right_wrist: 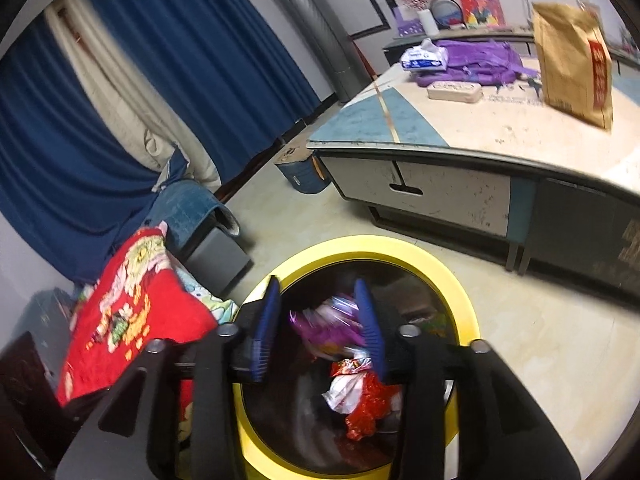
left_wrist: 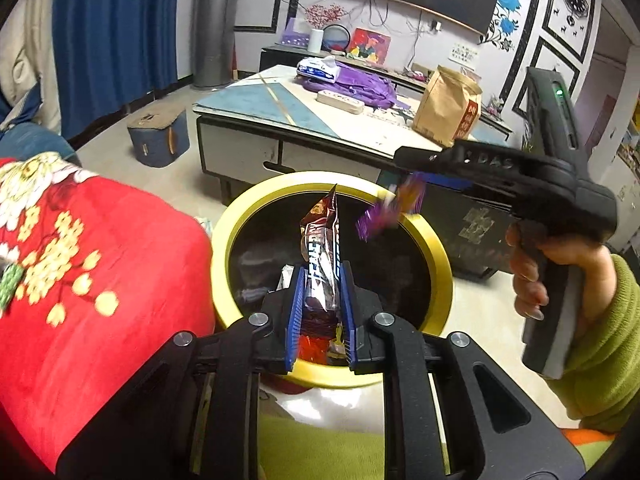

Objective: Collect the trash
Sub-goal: 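Open both grippers to drop the two wrappers into the bin, then move both open grippers back over the green snack pack and wrapper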

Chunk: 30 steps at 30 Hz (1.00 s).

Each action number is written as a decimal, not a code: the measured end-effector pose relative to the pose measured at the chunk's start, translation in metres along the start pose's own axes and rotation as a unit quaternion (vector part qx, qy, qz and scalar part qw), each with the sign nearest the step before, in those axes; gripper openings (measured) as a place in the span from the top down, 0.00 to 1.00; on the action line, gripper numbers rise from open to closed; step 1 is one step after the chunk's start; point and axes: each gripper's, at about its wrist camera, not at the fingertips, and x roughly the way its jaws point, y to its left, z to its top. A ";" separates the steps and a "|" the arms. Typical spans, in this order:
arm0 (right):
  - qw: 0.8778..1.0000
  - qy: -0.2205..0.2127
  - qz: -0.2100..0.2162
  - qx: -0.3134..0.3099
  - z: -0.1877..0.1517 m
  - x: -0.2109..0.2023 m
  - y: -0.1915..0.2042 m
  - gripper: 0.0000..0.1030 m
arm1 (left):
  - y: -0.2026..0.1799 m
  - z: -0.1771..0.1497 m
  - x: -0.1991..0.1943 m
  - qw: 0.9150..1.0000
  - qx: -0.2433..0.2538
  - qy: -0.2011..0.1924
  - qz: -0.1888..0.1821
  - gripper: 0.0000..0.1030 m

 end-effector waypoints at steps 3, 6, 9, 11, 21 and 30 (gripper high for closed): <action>1.000 -0.005 0.004 0.018 0.003 -0.003 -0.008 0.53 | 0.001 0.002 0.005 1.000 -0.003 0.002 -0.003 0.55; 1.000 -0.009 0.004 0.025 0.005 -0.005 -0.011 0.52 | 0.008 0.003 0.003 1.000 -0.013 -0.006 0.002 0.26; 1.000 -0.014 -0.004 0.019 0.005 -0.006 -0.011 0.50 | 0.021 0.003 -0.006 0.999 -0.032 -0.021 0.018 0.11; 1.000 -0.018 -0.005 0.009 0.004 -0.007 -0.005 0.46 | 0.030 0.002 -0.014 0.998 -0.048 -0.033 0.025 0.11; 0.996 -0.016 0.038 -0.078 -0.005 -0.003 0.064 0.38 | 0.086 -0.013 -0.071 0.981 -0.124 -0.088 0.122 0.11; 0.980 0.014 0.091 -0.179 -0.022 0.018 0.160 0.35 | 0.150 -0.037 -0.135 0.947 -0.198 -0.139 0.210 0.11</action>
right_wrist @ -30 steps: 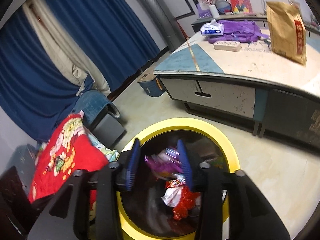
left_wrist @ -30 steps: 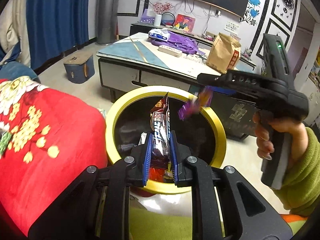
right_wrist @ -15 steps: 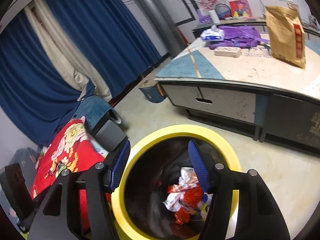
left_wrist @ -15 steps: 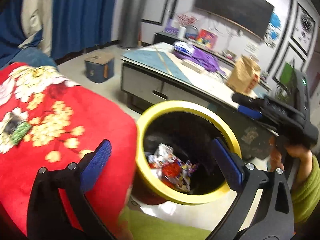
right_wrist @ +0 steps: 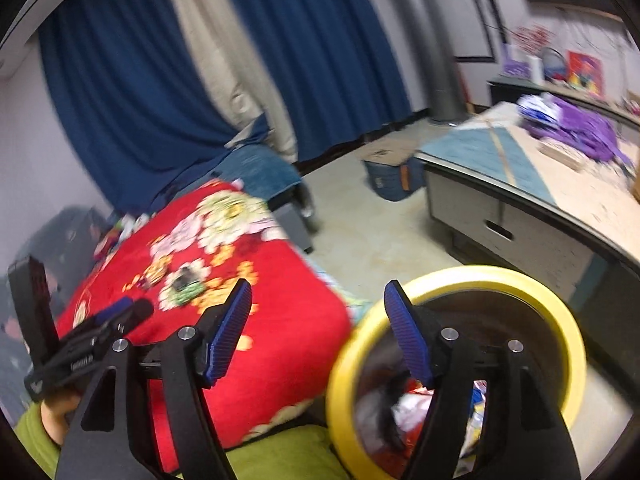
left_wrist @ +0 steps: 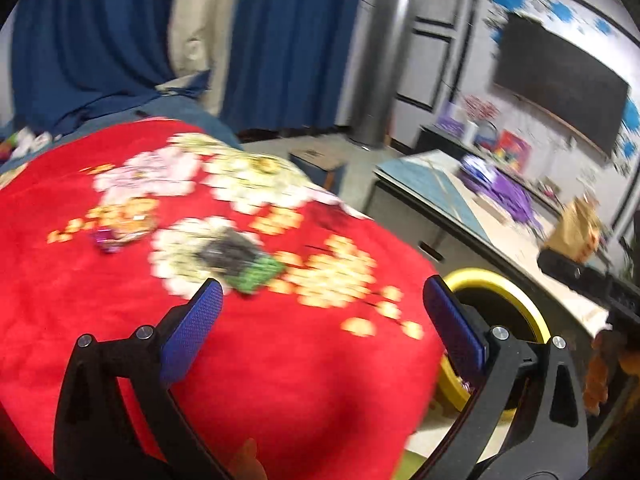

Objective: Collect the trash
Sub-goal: 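Move both open grippers back over the green snack pack and wrapper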

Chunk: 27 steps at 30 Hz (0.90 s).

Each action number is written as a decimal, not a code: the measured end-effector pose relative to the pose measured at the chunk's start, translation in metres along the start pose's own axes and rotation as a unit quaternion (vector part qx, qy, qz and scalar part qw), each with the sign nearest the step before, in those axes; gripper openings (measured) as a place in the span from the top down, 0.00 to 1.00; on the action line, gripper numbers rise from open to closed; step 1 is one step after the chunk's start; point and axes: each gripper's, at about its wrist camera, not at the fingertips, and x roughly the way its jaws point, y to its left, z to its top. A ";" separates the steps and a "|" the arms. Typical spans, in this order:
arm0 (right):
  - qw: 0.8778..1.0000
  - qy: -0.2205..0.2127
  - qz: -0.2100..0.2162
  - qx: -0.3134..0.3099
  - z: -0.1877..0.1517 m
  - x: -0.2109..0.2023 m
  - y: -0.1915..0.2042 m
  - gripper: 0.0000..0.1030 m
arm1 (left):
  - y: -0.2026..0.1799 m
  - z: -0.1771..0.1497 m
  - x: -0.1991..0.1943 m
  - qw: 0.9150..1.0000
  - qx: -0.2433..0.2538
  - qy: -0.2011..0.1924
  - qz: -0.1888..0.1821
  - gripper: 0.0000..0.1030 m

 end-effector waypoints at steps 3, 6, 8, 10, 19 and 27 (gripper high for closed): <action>0.999 0.005 0.023 -0.032 0.005 0.013 0.035 0.33 | 0.028 0.005 -0.013 0.999 -0.031 -0.017 0.018 0.11; 0.997 0.011 0.039 -0.062 0.008 0.027 0.065 0.31 | 0.052 0.009 -0.025 0.997 -0.051 -0.033 0.042 0.11; 0.996 0.019 0.047 -0.075 0.010 0.037 0.083 0.30 | 0.066 0.011 -0.031 0.996 -0.067 -0.040 0.050 0.11; 0.995 0.026 0.054 -0.085 0.011 0.046 0.098 0.30 | 0.078 0.012 -0.037 0.994 -0.078 -0.047 0.059 0.11; 0.986 0.049 0.077 -0.138 0.007 0.086 0.148 0.26 | 0.122 0.014 -0.040 0.989 -0.115 -0.052 0.083 0.11; 0.976 0.086 0.076 -0.185 0.003 0.130 0.176 0.24 | 0.157 0.012 -0.029 0.982 -0.164 -0.036 0.086 0.11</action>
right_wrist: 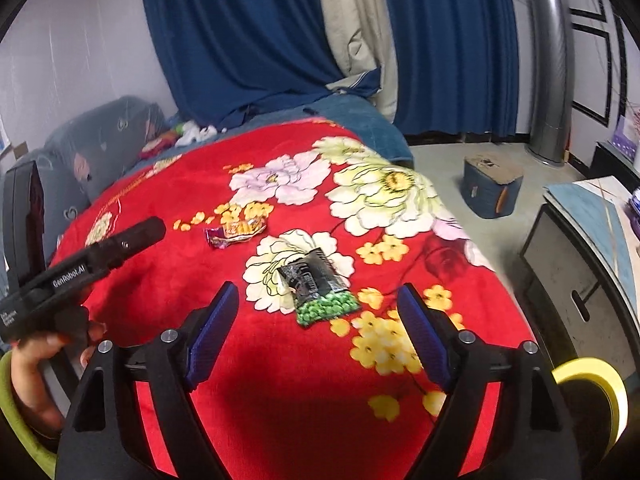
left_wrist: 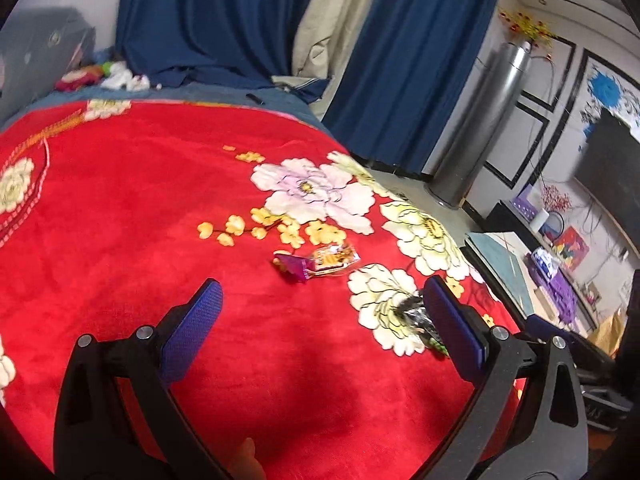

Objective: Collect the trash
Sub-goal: 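Move both open grippers back over the green snack pack and wrapper, then grasp the green snack pack with the right gripper while the left gripper grasps the purple-orange wrapper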

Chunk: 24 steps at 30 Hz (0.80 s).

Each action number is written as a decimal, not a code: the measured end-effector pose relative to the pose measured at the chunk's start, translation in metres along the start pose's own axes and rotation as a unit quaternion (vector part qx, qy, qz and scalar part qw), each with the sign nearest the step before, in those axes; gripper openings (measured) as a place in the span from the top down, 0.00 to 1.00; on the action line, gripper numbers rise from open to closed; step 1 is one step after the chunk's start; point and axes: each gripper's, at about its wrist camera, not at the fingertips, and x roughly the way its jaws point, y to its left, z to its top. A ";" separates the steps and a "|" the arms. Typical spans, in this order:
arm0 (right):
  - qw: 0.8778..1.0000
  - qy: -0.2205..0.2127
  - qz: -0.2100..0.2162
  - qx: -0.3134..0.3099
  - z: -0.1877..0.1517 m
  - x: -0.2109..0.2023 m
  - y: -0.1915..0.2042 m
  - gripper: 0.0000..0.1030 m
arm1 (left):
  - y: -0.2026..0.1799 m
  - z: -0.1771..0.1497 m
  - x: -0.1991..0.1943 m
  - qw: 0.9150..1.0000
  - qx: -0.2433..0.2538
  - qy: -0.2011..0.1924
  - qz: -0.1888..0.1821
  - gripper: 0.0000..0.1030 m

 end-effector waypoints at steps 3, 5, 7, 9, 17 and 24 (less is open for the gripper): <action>1.000 0.017 -0.003 -0.013 0.003 0.018 0.004 0.23 | 0.011 0.000 0.012 1.000 -0.025 0.016 -0.006 0.11; 0.999 0.031 -0.001 -0.023 0.004 0.031 0.007 0.23 | 0.018 0.000 0.019 0.999 -0.036 0.025 -0.003 0.11; 0.999 0.041 -0.005 -0.034 0.005 0.044 0.010 0.23 | 0.021 -0.002 0.025 0.999 -0.042 0.030 -0.003 0.11; 0.998 0.053 -0.015 -0.039 0.005 0.058 0.009 0.23 | 0.024 -0.003 0.034 0.998 -0.053 0.042 -0.013 0.11; 0.995 0.094 -0.014 -0.009 -0.001 0.092 -0.006 0.45 | 0.026 -0.001 0.057 0.993 -0.094 0.064 -0.030 0.15; 0.997 0.071 0.004 0.023 -0.013 0.079 -0.007 0.57 | 0.026 0.004 0.077 0.990 -0.123 0.063 -0.025 0.38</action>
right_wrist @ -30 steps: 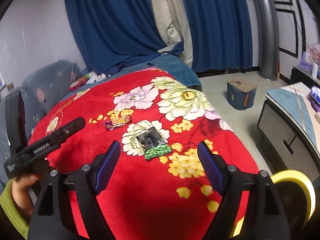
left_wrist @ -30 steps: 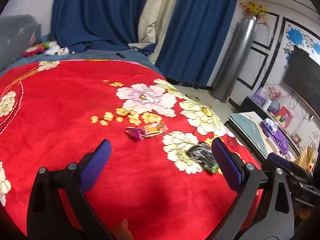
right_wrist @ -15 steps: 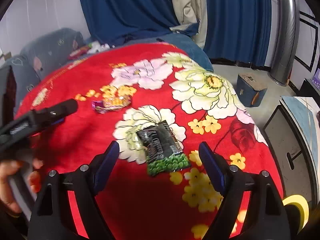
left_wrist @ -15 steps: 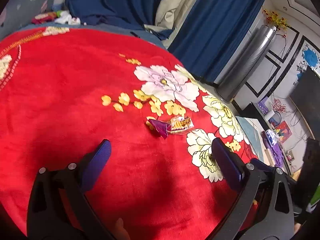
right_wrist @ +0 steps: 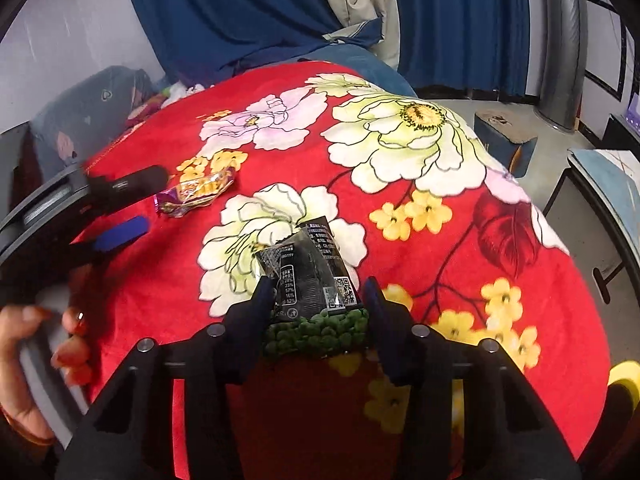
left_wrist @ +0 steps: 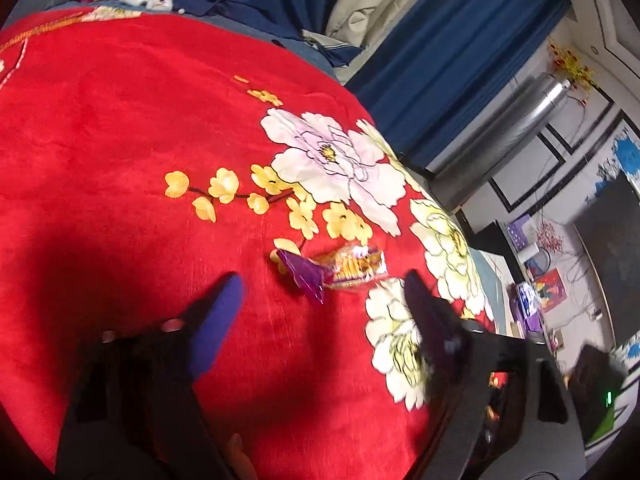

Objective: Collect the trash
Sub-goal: 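Grasp the green snack pack with the right gripper while the left gripper grasps the purple-orange wrapper, then carry the green snack pack and purple-orange wrapper over the bin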

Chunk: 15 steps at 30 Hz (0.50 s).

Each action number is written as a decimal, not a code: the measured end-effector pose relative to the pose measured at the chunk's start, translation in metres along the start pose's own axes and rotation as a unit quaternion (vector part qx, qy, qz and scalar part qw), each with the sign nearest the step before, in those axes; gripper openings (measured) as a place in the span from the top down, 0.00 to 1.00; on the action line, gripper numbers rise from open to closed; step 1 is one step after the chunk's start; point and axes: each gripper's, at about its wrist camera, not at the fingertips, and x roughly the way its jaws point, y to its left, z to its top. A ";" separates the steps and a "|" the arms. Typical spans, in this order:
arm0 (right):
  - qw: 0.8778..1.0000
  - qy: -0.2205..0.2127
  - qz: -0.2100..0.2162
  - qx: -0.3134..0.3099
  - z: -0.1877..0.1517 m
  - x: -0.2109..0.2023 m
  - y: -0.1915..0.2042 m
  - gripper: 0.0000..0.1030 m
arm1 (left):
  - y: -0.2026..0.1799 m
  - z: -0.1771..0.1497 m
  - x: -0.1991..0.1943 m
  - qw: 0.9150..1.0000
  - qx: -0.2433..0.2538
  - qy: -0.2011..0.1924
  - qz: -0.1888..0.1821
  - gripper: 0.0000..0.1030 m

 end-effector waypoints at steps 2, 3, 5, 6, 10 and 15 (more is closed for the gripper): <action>1.000 -0.007 0.004 0.007 -0.006 -0.005 0.002 0.57 | 0.001 0.002 0.005 1.000 -0.002 -0.001 0.007 0.46; 1.000 -0.012 0.006 0.010 -0.011 -0.009 0.003 0.57 | 0.002 0.002 0.007 1.000 -0.002 0.000 0.009 0.52; 1.000 -0.018 0.009 0.011 -0.018 -0.014 0.008 0.57 | 0.003 0.002 0.010 1.000 -0.004 0.003 0.010 0.70; 1.000 -0.021 0.010 0.009 -0.022 -0.017 0.010 0.57 | 0.005 0.001 0.011 1.000 -0.008 0.007 0.008 0.81; 1.000 -0.025 0.015 0.003 -0.033 -0.027 0.018 0.58 | 0.009 -0.002 0.008 1.000 -0.008 0.010 -0.007 0.83; 0.999 -0.026 0.024 -0.002 -0.041 -0.035 0.023 0.58 | 0.006 -0.012 -0.004 1.000 0.005 0.009 -0.020 0.86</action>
